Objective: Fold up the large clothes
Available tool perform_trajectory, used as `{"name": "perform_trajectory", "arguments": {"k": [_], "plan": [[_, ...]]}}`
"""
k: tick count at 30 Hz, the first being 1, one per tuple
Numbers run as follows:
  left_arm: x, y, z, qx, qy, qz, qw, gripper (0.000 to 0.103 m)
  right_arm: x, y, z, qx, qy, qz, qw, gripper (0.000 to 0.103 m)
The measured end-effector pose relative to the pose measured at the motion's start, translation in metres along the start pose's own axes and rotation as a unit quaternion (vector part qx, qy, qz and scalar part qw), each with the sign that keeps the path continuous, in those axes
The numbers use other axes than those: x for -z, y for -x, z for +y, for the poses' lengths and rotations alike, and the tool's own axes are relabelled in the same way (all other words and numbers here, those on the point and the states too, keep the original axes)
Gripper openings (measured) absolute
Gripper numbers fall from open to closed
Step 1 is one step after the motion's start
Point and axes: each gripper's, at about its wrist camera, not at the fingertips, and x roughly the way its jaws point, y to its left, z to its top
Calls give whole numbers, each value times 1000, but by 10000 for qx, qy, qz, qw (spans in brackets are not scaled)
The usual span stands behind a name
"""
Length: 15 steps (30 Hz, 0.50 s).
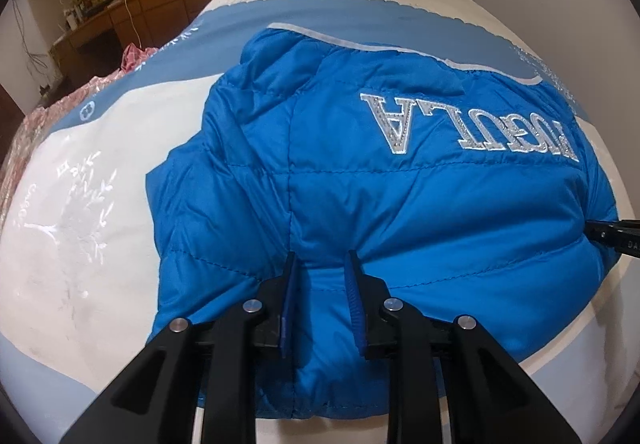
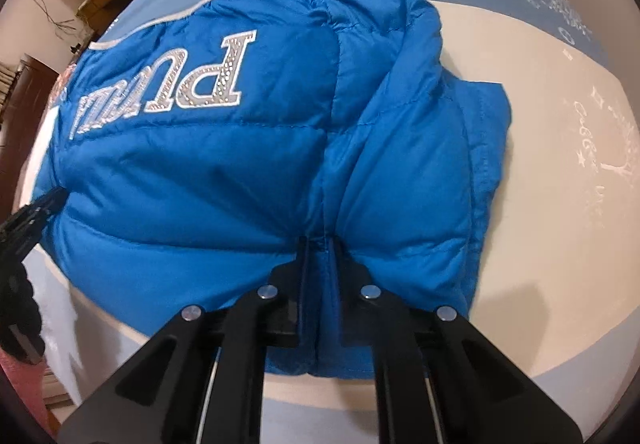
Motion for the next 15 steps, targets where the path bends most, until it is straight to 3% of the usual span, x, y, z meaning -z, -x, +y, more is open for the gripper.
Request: {"name": "perform_trajectory", "arguments": {"k": [5,6,8,10,12,15], "plan": [[-13,6,3,90,81,242,9996,23,-11,10,-2,-134,17,195,9997,8],[-19,10,4,163,90,239,9995,23,-16,18,-3,-224,32,132,9997,13],[-33,18,6,247,102,119,9996,25,-27,33,-3,-358,65,-37,9993,14],[-55,24,6,208,54,-90,9997,28,-49,47,-3,-516,75,-235,9984,14],[-76,21,4,140,-7,-173,9998,30,-72,51,2,-410,184,-399,9982,14],[-105,3,0,156,-65,-118,9998,30,-100,39,6,-419,259,-413,9979,14]]}}
